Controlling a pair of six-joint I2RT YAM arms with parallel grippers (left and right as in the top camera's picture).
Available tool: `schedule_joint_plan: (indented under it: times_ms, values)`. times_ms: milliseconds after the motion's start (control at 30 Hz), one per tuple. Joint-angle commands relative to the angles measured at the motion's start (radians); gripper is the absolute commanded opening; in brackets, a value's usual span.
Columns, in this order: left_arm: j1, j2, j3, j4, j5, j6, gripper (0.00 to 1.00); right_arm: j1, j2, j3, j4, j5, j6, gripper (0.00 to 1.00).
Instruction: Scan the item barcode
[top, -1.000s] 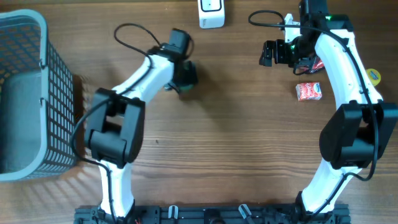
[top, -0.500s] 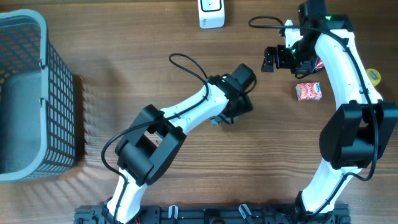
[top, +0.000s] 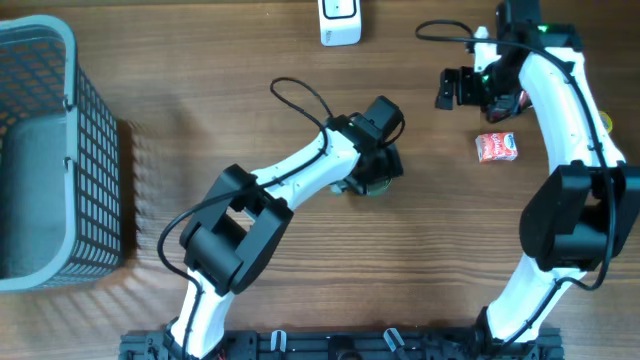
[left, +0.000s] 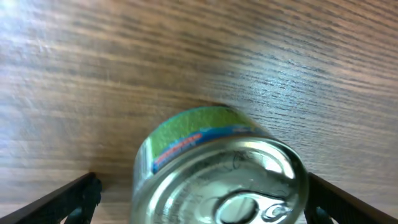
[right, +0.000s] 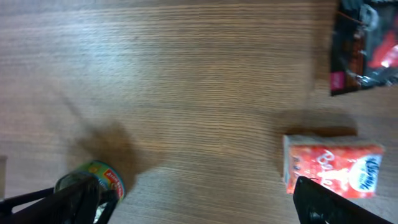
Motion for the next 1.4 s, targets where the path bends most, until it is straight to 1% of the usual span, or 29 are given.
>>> schedule_joint_plan:
  times_ms: [0,33,100,167,200,233,300,400,433,467,533,567,600,700,733,800,933,1000,1067,1200,1367]
  values:
    - [0.06,-0.082,-0.023,-0.006,-0.031,0.24,1.0,-0.023,0.006,0.007,0.002,0.011,0.031,1.0]
    - [0.073,-0.107,-0.023,-0.005,-0.039,0.27,1.0,-0.023,0.006,0.006,0.001,0.006,0.032,1.0]
    - [0.119,-0.218,-0.023,0.0,-0.095,0.394,1.0,-0.023,0.006,0.006,0.005,-0.061,0.033,1.0]
    - [0.15,-0.301,-0.023,0.006,-0.09,0.456,1.0,-0.023,0.006,0.006,0.021,-0.063,0.044,1.0]
    - [0.166,-0.353,-0.023,0.006,-0.089,0.485,1.0,-0.023,0.006,0.006,0.016,-0.059,0.12,1.0]
    - [0.18,-0.407,-0.023,0.008,-0.09,0.519,1.0,-0.022,0.006,0.006,-0.009,-0.06,0.231,1.0]
    - [0.205,-0.499,-0.023,0.019,-0.101,0.57,1.0,-0.018,0.006,0.006,-0.076,-0.059,0.391,1.0]
    - [0.252,-0.62,-0.023,0.027,-0.164,0.585,1.0,0.012,0.006,-0.006,-0.207,-0.071,0.652,1.0]
    - [0.279,-0.672,-0.023,0.026,-0.186,0.586,1.0,0.034,0.006,-0.008,-0.256,-0.11,0.728,1.0]
    - [0.306,-0.71,-0.023,0.023,-0.194,0.591,1.0,0.053,0.006,-0.008,-0.264,-0.159,0.74,1.0]
    - [0.362,-0.774,-0.023,0.009,-0.194,0.612,1.0,0.099,0.006,-0.008,-0.251,-0.305,0.711,1.0]
    - [0.394,-0.801,-0.023,-0.002,-0.194,0.612,1.0,0.127,0.006,-0.008,-0.236,-0.326,0.708,1.0]
    - [0.42,-0.821,-0.023,-0.016,-0.194,0.612,1.0,0.153,0.006,-0.008,-0.232,-0.307,0.744,1.0]
    - [0.501,-0.873,-0.023,-0.069,-0.194,0.611,1.0,0.256,0.008,-0.009,-0.319,-0.193,1.173,1.0]
    - [0.518,-0.881,-0.023,-0.084,-0.194,0.611,1.0,0.29,0.008,-0.009,-0.318,-0.183,1.26,1.0]
    - [0.542,-0.89,-0.023,-0.106,-0.194,0.611,1.0,0.339,0.008,-0.009,-0.303,-0.183,1.374,1.0]
    - [0.589,-0.891,-0.023,-0.141,-0.194,0.611,1.0,0.459,0.012,-0.009,-0.27,-0.133,1.704,1.0]
    - [0.6,-0.891,-0.023,-0.142,-0.194,0.612,1.0,0.504,0.014,-0.011,-0.267,-0.105,1.818,1.0]
    - [0.606,-0.891,-0.023,-0.142,-0.194,0.611,1.0,0.539,0.027,-0.011,-0.249,-0.093,1.891,1.0]
    - [0.606,-0.891,-0.023,-0.156,-0.194,0.612,1.0,0.556,0.098,-0.011,-0.216,-0.096,1.916,1.0]
    - [0.606,-0.891,-0.023,-0.161,-0.194,0.612,1.0,0.555,0.185,-0.011,-0.185,-0.144,1.928,1.0]
